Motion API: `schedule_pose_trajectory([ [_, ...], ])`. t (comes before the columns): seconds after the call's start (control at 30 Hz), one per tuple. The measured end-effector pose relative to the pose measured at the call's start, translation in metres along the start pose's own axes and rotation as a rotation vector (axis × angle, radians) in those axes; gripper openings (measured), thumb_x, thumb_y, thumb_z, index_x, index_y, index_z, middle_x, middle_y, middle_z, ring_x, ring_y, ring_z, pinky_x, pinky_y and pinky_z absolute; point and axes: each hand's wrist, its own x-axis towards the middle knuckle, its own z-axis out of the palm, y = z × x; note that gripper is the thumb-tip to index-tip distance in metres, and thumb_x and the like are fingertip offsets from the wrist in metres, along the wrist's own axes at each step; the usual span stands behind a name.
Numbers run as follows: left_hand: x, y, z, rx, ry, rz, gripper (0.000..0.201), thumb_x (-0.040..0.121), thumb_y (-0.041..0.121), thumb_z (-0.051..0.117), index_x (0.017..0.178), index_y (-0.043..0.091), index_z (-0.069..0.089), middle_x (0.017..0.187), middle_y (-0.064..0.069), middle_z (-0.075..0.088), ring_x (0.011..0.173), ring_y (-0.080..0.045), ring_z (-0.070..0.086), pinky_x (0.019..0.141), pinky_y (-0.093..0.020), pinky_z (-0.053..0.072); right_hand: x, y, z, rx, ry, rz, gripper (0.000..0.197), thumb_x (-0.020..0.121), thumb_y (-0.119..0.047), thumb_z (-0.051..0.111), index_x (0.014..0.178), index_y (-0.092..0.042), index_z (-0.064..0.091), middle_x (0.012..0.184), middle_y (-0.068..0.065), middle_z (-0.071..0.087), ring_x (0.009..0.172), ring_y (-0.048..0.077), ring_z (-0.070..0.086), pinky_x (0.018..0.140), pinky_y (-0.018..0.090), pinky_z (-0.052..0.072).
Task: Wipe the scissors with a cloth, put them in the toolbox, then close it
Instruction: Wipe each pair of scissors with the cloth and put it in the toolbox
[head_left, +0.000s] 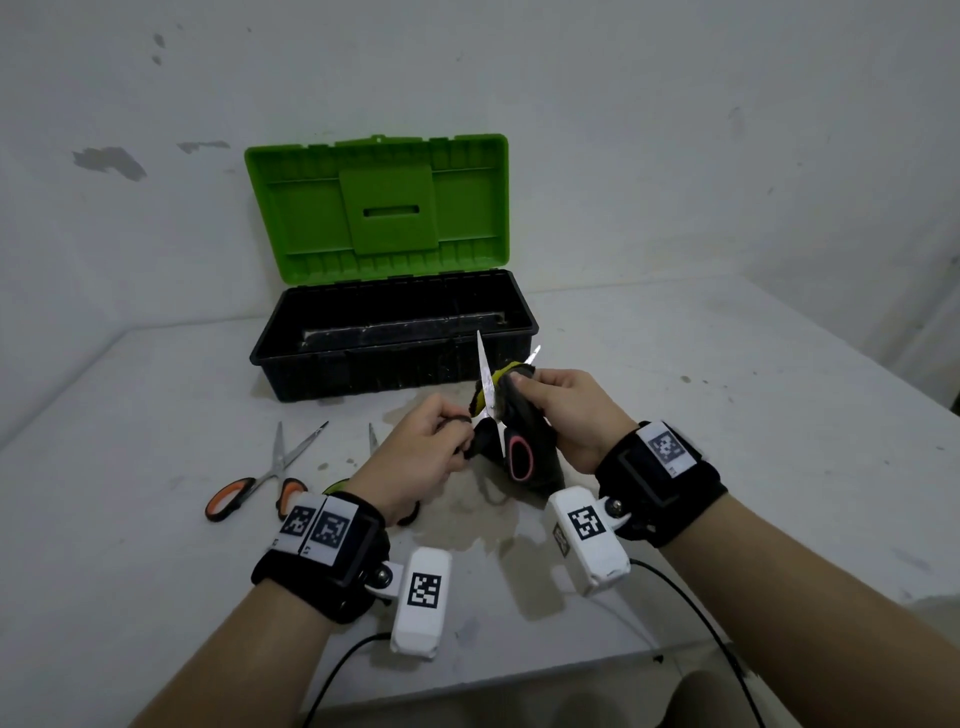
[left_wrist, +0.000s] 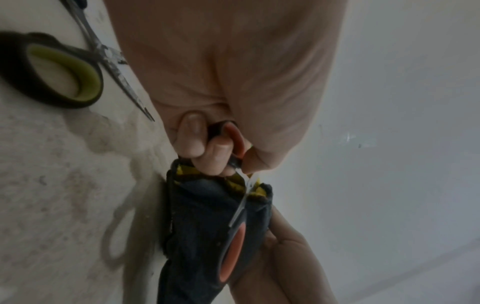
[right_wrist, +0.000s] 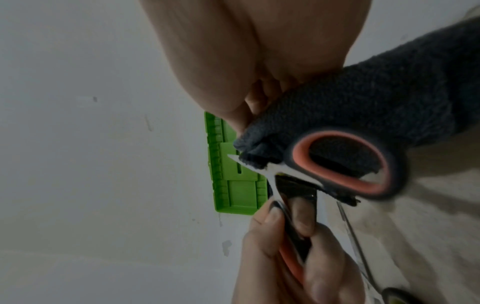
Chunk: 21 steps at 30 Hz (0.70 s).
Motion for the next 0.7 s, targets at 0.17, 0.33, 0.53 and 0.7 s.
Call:
schedule_pose_trajectory([
  [0.17, -0.003, -0.002, 0.000, 0.028, -0.014, 0.009, 0.008, 0.101, 0.011, 0.047, 0.098, 0.014, 0.053, 0.079, -0.007, 0.047, 0.047, -0.006, 0.034, 0.048, -0.025, 0.025, 0.001, -0.011, -0.011, 0.132, 0.024, -0.073, 0.035, 0.100, -0.014, 0.053, 0.107, 0.019, 0.061, 0.088, 0.023, 0.068, 0.068, 0.024, 0.066, 0.059, 0.026, 0.055],
  [0.33, -0.002, -0.007, 0.002, -0.073, 0.025, -0.003, 0.008, 0.102, 0.011, 0.047, 0.105, 0.013, 0.054, 0.077, -0.003, 0.051, 0.050, -0.007, 0.036, 0.049, -0.023, 0.027, -0.004, -0.005, -0.014, 0.231, 0.046, -0.032, 0.024, 0.097, -0.016, 0.059, 0.095, 0.008, 0.065, 0.078, 0.018, 0.069, 0.064, 0.022, 0.066, 0.057, 0.027, 0.055],
  [0.53, -0.004, 0.000, 0.009, -0.133, 0.003, 0.000, 0.011, 0.103, 0.007, 0.045, 0.110, 0.008, 0.053, 0.074, -0.002, 0.053, 0.050, -0.009, 0.035, 0.048, -0.022, 0.027, -0.015, 0.005, -0.002, 0.082, -0.064, -0.019, 0.015, 0.093, -0.013, 0.064, 0.093, 0.002, 0.069, 0.076, 0.015, 0.068, 0.061, 0.020, 0.064, 0.058, 0.027, 0.055],
  [0.7, -0.006, 0.000, 0.009, -0.085, -0.016, 0.004, 0.010, 0.102, 0.008, 0.045, 0.107, 0.012, 0.053, 0.073, 0.001, 0.054, 0.051, -0.009, 0.035, 0.051, -0.026, 0.025, -0.015, 0.004, 0.002, 0.008, -0.048, 0.005, 0.016, 0.093, -0.015, 0.064, 0.082, -0.004, 0.064, 0.078, 0.019, 0.062, 0.064, 0.025, 0.059, 0.061, 0.032, 0.053],
])
